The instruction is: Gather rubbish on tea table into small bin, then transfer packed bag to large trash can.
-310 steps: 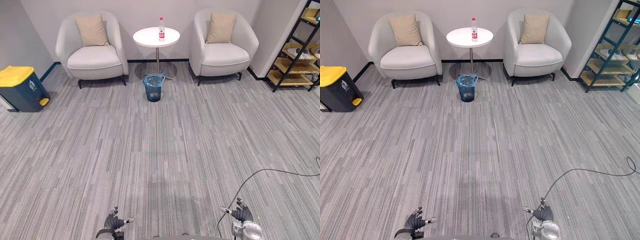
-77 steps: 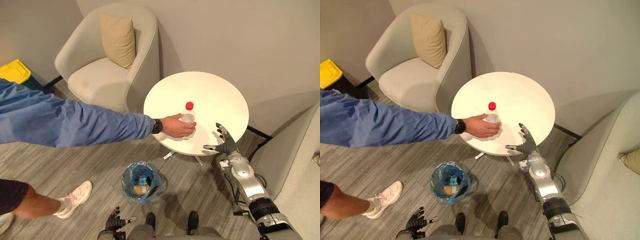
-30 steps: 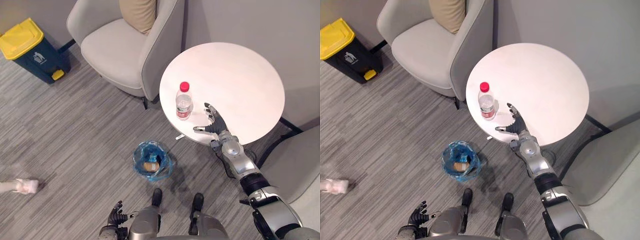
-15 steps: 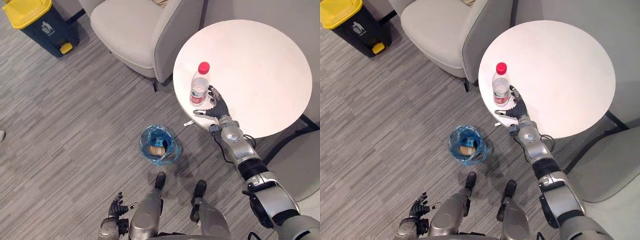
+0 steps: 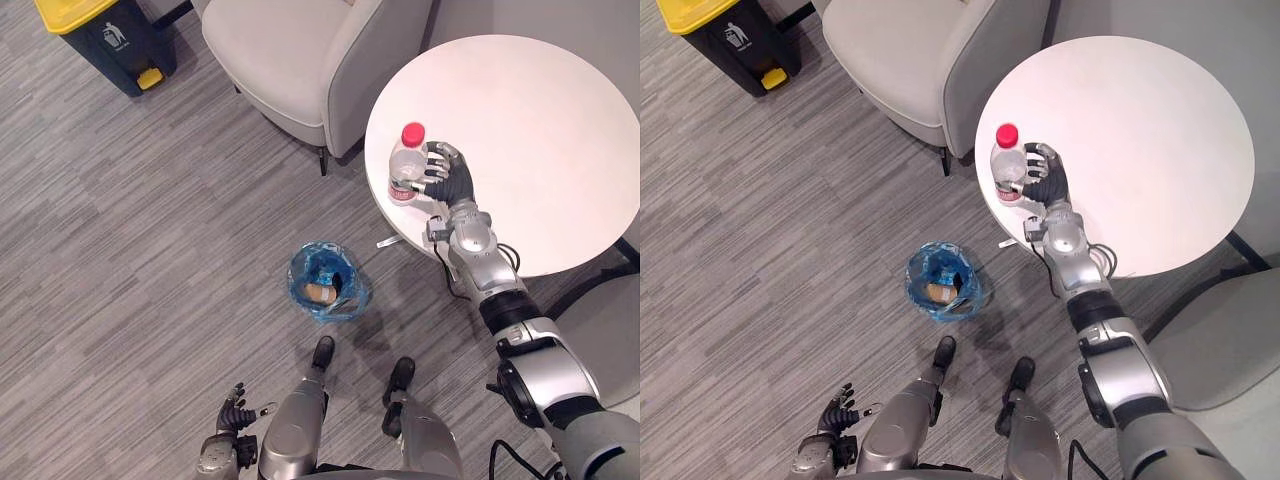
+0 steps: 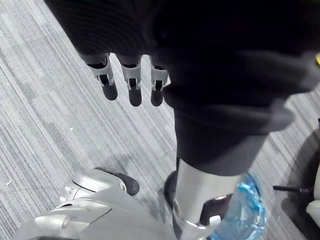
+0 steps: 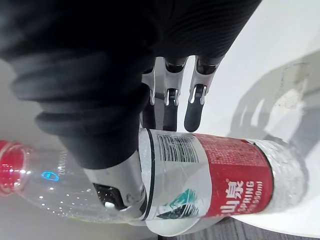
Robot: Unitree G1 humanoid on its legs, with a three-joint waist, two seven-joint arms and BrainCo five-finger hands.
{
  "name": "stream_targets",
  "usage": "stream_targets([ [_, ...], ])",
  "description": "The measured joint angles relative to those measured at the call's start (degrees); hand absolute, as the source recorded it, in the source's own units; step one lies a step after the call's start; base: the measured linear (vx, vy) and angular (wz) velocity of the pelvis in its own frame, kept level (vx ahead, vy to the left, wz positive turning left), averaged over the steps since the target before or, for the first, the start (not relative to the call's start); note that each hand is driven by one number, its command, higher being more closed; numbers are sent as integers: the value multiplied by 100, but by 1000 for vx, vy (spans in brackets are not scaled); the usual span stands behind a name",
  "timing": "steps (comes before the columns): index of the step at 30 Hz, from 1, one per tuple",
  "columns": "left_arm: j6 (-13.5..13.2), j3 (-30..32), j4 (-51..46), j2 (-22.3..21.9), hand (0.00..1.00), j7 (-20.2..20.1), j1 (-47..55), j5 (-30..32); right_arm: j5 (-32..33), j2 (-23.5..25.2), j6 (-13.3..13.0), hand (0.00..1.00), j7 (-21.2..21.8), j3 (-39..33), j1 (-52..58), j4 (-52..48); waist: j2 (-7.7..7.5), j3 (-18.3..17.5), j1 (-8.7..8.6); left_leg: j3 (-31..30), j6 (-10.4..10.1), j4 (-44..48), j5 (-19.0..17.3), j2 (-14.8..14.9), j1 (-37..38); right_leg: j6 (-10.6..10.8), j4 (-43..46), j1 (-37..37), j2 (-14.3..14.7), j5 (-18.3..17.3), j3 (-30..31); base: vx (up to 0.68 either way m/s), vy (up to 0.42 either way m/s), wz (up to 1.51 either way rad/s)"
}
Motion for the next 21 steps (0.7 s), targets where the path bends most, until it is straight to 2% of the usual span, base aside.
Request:
stream_targets([
  [9, 0, -2, -64, 0, 0, -2, 0, 0, 190, -1, -2, 100, 3, -241, 7, -78, -1, 0, -12, 2, 0, -2, 1, -3, -5, 0, -1, -8, -1, 0, 10, 0, 0, 0],
  [19, 23, -57, -113, -1, 0, -27, 1, 6, 146, 32, -41, 100, 64, -460, 908, -1344, -27, -18, -65, 95, -16, -161, 52, 14, 188, 1, -3, 54, 0, 4, 106, -1, -3, -4],
  [21, 34, -100, -114, 20, 0, -29, 1, 7, 136, 87, -41, 100, 156, -467, 1321, -1666, -44, -34, -158, 108, -28, -203, 64, 15, 237, 8, -11, 76, -4, 10, 121, 7, 4, -5],
])
